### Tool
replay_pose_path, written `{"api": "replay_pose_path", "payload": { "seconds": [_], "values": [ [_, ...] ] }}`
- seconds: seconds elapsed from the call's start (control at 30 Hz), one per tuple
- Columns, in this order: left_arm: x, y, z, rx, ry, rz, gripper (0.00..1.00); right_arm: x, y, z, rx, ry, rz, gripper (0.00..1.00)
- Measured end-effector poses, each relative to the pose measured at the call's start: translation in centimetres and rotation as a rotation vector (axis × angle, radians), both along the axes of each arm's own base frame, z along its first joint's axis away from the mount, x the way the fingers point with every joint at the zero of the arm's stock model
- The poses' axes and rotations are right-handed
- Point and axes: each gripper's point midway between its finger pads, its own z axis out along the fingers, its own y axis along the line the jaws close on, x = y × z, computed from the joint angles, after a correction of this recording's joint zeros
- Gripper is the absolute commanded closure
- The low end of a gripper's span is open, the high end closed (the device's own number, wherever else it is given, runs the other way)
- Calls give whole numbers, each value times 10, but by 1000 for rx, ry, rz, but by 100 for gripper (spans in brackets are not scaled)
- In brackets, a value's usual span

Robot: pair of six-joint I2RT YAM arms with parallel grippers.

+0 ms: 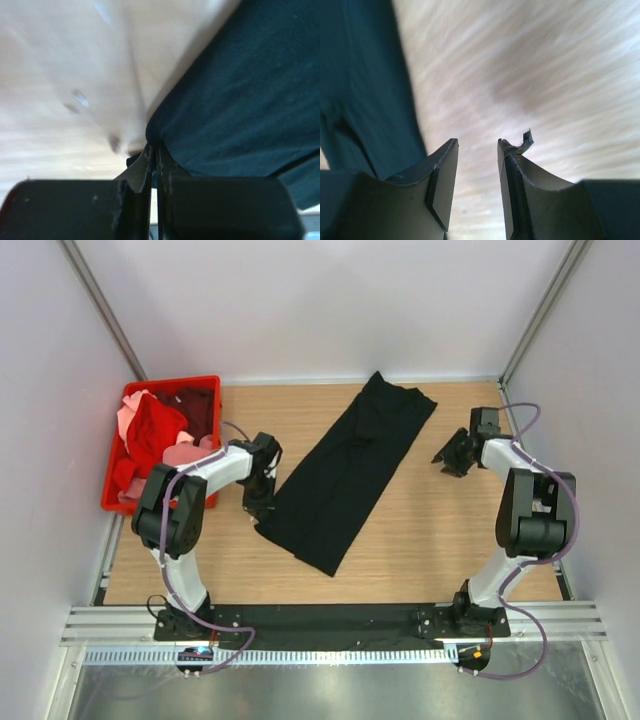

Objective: Fold and stack the t-shirts
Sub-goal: Fold the tshirt

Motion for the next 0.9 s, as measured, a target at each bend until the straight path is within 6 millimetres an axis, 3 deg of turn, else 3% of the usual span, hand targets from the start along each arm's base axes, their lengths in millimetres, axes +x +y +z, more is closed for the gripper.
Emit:
{"api": "replay_pose_path", "payload": {
  "seconds": [0.1, 0.33, 0.53, 0.7, 0.83, 0.87, 0.9],
  "values": [
    [-27, -4, 0, -18, 36, -1, 93, 20, -19, 2, 23, -41, -29, 53],
    [-69, -6, 4, -93, 94, 56, 92, 81, 4, 0, 127, -166, 40, 51],
    [-84, -18, 11, -184, 95, 107, 94, 130, 12, -21, 207, -235, 38, 51],
    [-87, -26, 6, -223, 96, 142, 95, 177, 14, -18, 254, -342, 64, 53],
    [-86, -32, 6, -245, 93, 165, 97, 205, 17, -22, 287, -399, 80, 70],
    [-85, -34, 6, -252, 91, 171, 97, 211, 17, -23, 294, -411, 84, 84],
    [-85, -36, 6, -258, 90, 177, 98, 217, 17, -25, 296, -418, 88, 90]
  ]
}}
